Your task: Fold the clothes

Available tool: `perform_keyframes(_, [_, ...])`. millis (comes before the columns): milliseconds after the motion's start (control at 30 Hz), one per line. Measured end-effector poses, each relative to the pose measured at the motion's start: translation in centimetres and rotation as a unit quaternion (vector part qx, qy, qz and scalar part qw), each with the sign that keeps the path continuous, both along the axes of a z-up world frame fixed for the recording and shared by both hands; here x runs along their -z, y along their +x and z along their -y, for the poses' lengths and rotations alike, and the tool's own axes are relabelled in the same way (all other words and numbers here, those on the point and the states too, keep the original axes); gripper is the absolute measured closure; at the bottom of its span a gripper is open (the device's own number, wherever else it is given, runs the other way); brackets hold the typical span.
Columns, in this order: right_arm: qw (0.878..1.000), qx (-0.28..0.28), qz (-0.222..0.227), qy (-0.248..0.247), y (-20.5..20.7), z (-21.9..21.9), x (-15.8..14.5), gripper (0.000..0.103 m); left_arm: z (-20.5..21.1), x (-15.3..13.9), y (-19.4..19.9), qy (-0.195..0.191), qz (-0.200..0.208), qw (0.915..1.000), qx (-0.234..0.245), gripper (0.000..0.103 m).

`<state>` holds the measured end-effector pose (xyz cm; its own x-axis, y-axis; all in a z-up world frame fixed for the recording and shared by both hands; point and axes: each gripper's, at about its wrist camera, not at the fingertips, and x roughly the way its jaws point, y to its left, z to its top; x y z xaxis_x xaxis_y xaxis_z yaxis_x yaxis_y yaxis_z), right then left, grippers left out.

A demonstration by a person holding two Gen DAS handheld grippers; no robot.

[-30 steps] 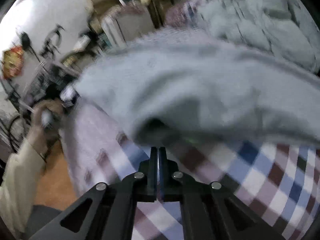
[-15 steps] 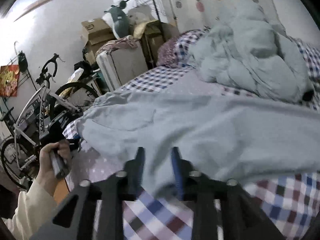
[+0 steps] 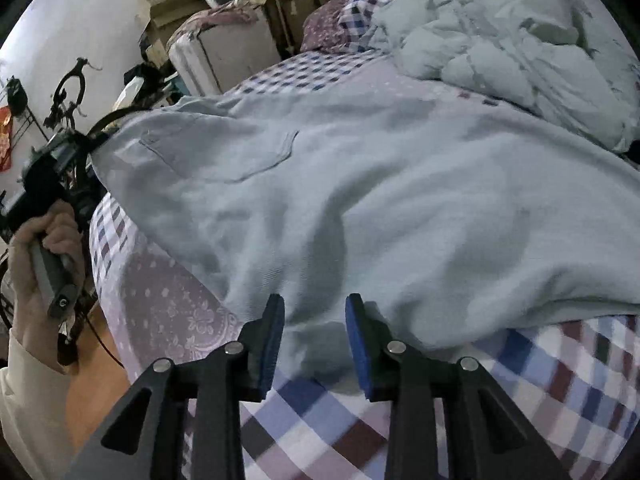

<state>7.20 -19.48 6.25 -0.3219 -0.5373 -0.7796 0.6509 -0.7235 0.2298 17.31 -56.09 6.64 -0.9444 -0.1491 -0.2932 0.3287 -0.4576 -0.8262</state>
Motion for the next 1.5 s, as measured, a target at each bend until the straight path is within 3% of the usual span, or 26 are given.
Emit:
perform_keyframes(167, [0.998,0.043,-0.01,-0.045,-0.5,-5.2,-3.1,0.067,-7.4,-6.0,-3.7,-0.092,-0.018,0.9928,0.074,0.072])
perform_keyframes(333, [0.986,0.123,-0.024,-0.109,-2.4,-12.4,-5.8,0.063,-18.4,-9.0,-9.0,-0.199,-0.001,0.9645,0.174,0.072])
perform_keyframes(500, [0.967,0.185,0.013,-0.177,-5.1,-18.9,-5.6,0.057,-27.9,-6.5,-14.4,-0.24,0.055,0.9349,0.256,0.072])
perform_keyframes(633, [0.961,0.203,0.043,-0.182,-7.5,-21.6,-4.3,0.057,-34.3,-0.4,-17.6,-0.28,0.156,0.8975,0.303,0.073])
perform_keyframes(700, [0.959,0.202,0.056,-0.189,-9.0,-22.0,-3.7,0.05,-36.2,1.7,-18.3,-0.303,0.186,0.8808,0.313,0.073])
perform_keyframes(767, [0.957,0.194,0.071,-0.201,-10.6,-22.1,-3.2,0.043,-36.8,2.3,-17.8,-0.312,0.181,0.8805,0.307,0.072])
perform_keyframes(900, [0.955,0.171,0.097,-0.223,-14.0,-20.1,-2.0,0.038,-35.5,2.5,-17.0,-0.268,0.149,0.9031,0.301,0.071])
perform_keyframes(967, [0.953,0.154,0.108,-0.236,-15.4,-18.6,-1.6,0.038,-34.8,2.5,-17.2,-0.253,0.139,0.9082,0.303,0.071])
perform_keyframes(1167, [0.965,0.106,0.14,-0.195,-19.5,-12.7,-0.3,0.034,-35.4,2.6,-16.6,-0.264,0.132,0.9085,0.296,0.067])
perform_keyframes(1267, [0.967,0.078,0.165,-0.177,-21.3,-10.3,0.5,0.032,-35.9,2.4,-16.2,-0.272,0.13,0.9074,0.293,0.058])
perform_keyframes(1367, [0.968,0.06,0.177,-0.165,-22.3,-8.8,1.2,0.027,-36.7,1.8,-15.1,-0.275,0.108,0.9038,0.309,0.034])
perform_keyframes(1433, [0.97,0.053,0.177,-0.156,-22.7,-8.1,1.6,0.025,-37.4,1.3,-14.5,-0.28,0.096,0.8983,0.324,0.03])
perform_keyframes(1500, [0.972,0.045,0.176,-0.147,-23.2,-7.4,2.0,0.023,-37.7,1.7,-14.6,-0.29,0.111,0.8939,0.323,0.03])
